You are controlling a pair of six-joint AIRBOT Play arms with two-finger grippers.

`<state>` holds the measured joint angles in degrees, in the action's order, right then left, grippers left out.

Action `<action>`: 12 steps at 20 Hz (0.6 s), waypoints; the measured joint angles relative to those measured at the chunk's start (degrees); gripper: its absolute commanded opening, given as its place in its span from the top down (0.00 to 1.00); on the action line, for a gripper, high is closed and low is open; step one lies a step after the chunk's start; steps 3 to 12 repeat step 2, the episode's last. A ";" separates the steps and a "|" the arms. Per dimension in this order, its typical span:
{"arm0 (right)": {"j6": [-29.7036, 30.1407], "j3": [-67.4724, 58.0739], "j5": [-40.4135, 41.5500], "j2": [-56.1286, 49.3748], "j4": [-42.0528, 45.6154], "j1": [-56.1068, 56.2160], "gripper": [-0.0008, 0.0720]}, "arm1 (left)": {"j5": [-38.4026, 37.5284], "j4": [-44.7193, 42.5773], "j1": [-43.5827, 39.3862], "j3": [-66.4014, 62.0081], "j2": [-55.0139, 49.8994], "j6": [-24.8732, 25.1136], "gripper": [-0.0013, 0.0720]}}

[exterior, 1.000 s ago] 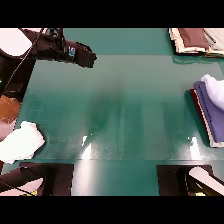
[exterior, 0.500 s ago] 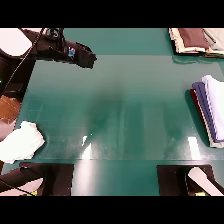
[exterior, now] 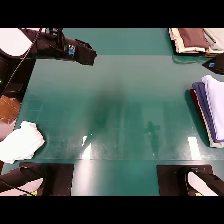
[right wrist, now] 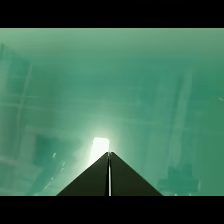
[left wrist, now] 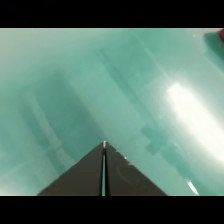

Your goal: Fold the shirts.

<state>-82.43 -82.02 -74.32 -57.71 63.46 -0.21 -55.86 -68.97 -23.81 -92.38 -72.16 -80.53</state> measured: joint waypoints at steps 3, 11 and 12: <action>0.02 -0.24 0.61 0.00 0.52 2.05 0.97 | 0.63 0.02 0.00 0.00 -0.02 0.00 0.94; 0.02 -0.24 0.61 0.00 0.52 2.05 0.97 | 0.63 0.02 0.00 0.00 -0.02 0.00 0.94; 0.02 -0.24 0.61 0.00 0.52 2.05 0.97 | 0.63 0.02 0.00 0.00 -0.02 0.00 0.94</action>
